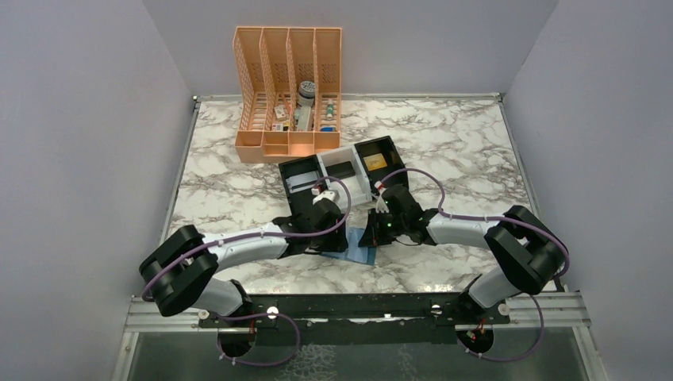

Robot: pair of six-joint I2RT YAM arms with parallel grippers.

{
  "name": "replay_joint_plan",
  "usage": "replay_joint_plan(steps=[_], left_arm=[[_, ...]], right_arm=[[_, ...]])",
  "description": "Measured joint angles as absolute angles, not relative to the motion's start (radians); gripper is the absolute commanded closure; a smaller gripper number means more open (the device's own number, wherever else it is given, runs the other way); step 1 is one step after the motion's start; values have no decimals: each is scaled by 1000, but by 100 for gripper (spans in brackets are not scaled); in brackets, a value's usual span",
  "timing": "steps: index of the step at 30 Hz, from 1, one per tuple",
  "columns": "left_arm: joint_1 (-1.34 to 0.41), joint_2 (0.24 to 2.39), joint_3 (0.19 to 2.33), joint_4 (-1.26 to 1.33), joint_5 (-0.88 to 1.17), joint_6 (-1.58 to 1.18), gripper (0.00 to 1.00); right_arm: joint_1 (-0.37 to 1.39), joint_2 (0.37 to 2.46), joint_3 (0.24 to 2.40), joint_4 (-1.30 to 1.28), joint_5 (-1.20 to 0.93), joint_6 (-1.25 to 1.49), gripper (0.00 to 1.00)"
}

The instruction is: Take the credit cards out of the card holder

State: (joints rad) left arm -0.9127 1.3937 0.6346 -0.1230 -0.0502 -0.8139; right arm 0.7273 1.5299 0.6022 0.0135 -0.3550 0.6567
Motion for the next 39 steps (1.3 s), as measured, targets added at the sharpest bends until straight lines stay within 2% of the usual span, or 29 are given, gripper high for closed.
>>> replay_joint_plan(steps=[2, 4, 6, 11, 16, 28, 33, 39], left_arm=[[-919, 1369, 633, -156, -88, -822, 32], [-923, 1325, 622, -205, -135, -822, 31], [-923, 1291, 614, -240, -170, -821, 31], [-918, 1306, 613, -261, -188, -809, 38], [-919, 1342, 621, -244, -180, -805, 34], [-919, 1285, 633, -251, -180, -799, 33], [-919, 1311, 634, -234, -177, -793, 39], [-917, 1400, 648, -205, -167, -781, 56]], right_arm=[[727, 1527, 602, 7, -348, 656, 99], [727, 1525, 603, 2, -345, 649, 99], [727, 1525, 603, 0, -345, 645, 99], [727, 1525, 603, 1, -347, 638, 99], [727, 1526, 603, 1, -351, 638, 99], [727, 1538, 606, 10, -361, 638, 99], [727, 1540, 609, 10, -364, 638, 99], [727, 1540, 609, 8, -365, 637, 99]])
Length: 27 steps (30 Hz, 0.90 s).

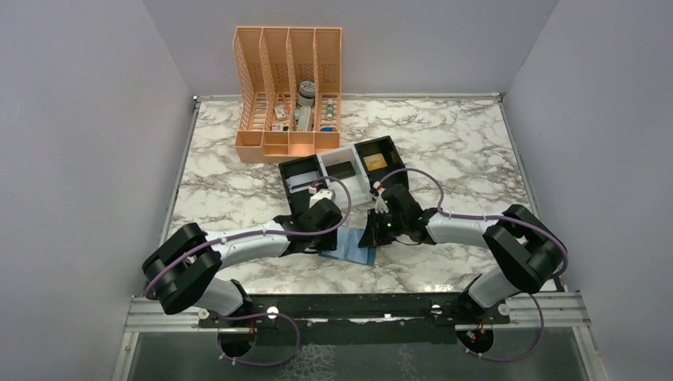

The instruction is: Take the credit cards out of the card holder

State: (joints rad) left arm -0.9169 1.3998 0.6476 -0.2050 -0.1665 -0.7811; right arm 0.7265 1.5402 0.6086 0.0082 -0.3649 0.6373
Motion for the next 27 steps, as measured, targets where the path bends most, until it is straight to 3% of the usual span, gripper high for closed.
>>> replay_joint_plan(steps=[7, 17, 19, 21, 27], left_arm=[[-913, 1400, 647, -208, -173, -763, 62], [-927, 1391, 649, -234, -176, -727, 94], [-932, 1388, 660, -246, -176, -718, 90], [-941, 1383, 672, -257, -175, -713, 79], [-969, 1382, 694, -278, -166, -721, 65]], right_arm=[[724, 1545, 611, 7, -377, 634, 99], [719, 1547, 620, -9, -382, 626, 99], [719, 1549, 628, -25, -379, 623, 99], [719, 1551, 641, -49, -374, 620, 99], [719, 1551, 658, -83, -359, 604, 99]])
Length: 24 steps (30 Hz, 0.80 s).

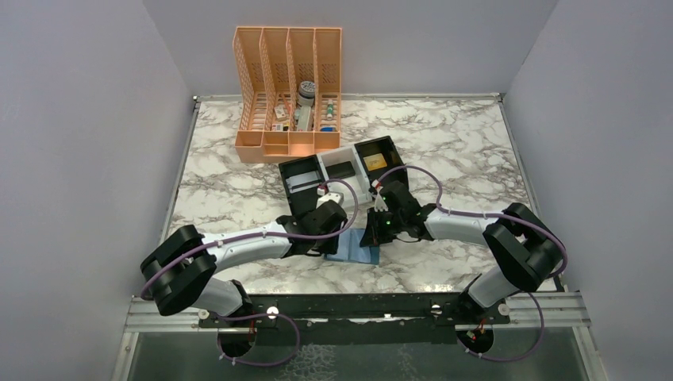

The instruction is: Take the credit cards out of the card holder

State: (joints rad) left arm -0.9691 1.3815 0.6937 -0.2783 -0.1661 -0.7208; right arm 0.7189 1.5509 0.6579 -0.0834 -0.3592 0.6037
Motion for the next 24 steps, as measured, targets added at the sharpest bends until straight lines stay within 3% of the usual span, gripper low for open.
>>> replay_joint_plan(steps=[4, 8, 17, 24], left_arm=[[-973, 1387, 699, -278, -150, -728, 53], [-977, 1415, 723, -298, -151, -743, 52], [-975, 1429, 728, -312, -159, -735, 77], [-974, 1425, 728, -306, -150, -726, 81]], right_arm=[[719, 1551, 659, -84, -360, 598, 98], [719, 1552, 659, -84, -360, 598, 98], [719, 1553, 659, -83, -362, 598, 98], [718, 1559, 663, -84, -362, 598, 98]])
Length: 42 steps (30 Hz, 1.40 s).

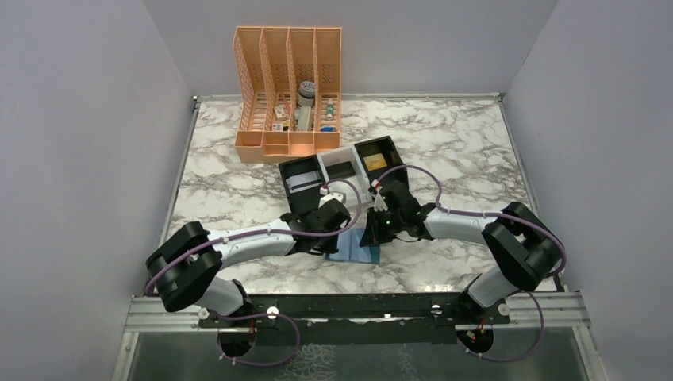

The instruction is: Take the credit cards out of the card holder

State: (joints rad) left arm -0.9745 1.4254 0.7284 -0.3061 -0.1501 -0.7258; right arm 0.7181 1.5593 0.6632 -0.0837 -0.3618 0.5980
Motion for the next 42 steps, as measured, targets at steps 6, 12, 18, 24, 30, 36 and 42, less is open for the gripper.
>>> replay_joint_plan(steps=[6, 12, 18, 24, 30, 36, 42], left_arm=[[-974, 1414, 728, -295, -126, -727, 87], [-976, 1407, 734, -265, -86, -729, 89], [-1004, 1395, 776, -253, -64, -759, 80], [-1010, 1355, 778, -351, -156, -793, 55], [-1010, 1274, 743, -465, -229, -838, 43], [-1010, 1147, 746, -518, -266, -847, 29], [-1010, 1075, 787, -555, -314, -813, 3]], right_arm=[[718, 1563, 665, -83, -362, 598, 98], [718, 1565, 666, -83, -362, 598, 98], [718, 1563, 677, -102, -352, 593, 91], [727, 1533, 696, -155, -306, 561, 67], [728, 1460, 738, -258, -212, 500, 52], [728, 1391, 822, -386, -54, 445, 49], [728, 1259, 868, -458, 143, 410, 40]])
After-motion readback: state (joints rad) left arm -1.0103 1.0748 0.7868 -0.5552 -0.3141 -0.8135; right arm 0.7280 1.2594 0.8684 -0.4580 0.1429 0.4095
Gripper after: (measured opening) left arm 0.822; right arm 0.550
